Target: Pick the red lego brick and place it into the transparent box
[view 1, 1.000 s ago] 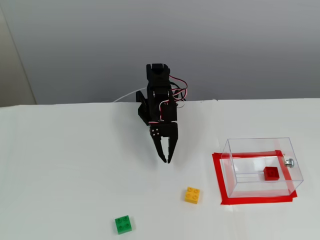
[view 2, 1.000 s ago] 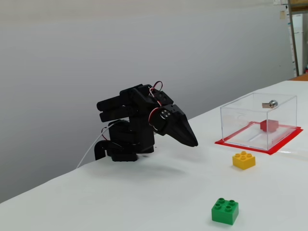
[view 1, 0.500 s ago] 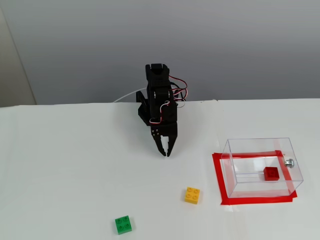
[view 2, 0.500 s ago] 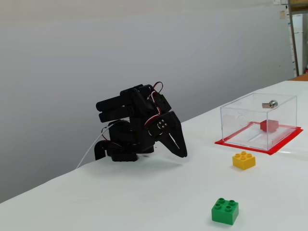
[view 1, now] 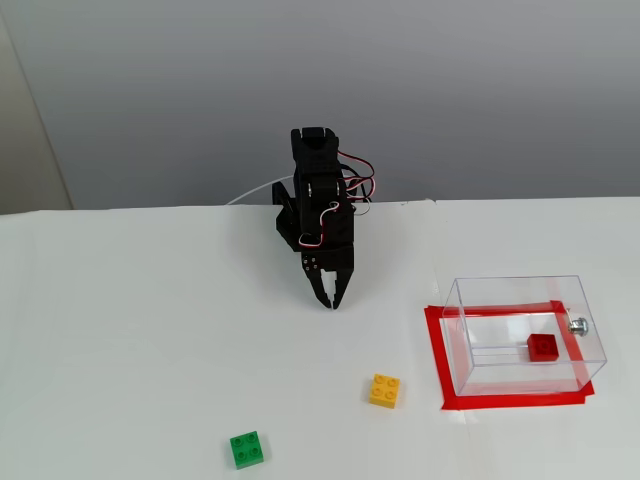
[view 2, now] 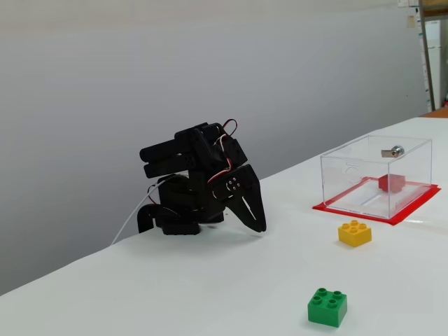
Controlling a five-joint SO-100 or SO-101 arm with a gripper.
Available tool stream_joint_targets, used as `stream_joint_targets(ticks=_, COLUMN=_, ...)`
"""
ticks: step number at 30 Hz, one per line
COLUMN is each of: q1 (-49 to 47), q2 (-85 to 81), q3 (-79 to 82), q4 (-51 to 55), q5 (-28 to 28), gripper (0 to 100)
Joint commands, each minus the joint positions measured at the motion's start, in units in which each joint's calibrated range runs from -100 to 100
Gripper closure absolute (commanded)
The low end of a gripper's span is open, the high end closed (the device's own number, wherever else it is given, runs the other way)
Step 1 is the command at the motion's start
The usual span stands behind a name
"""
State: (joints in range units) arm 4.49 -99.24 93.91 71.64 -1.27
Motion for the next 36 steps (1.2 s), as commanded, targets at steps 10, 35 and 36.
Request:
stream_joint_targets(ticks=10, q1=-0.2, q2=-0.5, q3=-1.0, q4=0.2, q5=0.3, gripper=98)
stream_joint_targets(ticks=35, q1=-0.1, q2=-0.5, q3=-1.0, q4=0.2, q5=0.4, gripper=98)
stream_joint_targets(ticks=36, q1=-0.1, q2=-0.5, q3=-1.0, q4=0.2, q5=0.4, gripper=98)
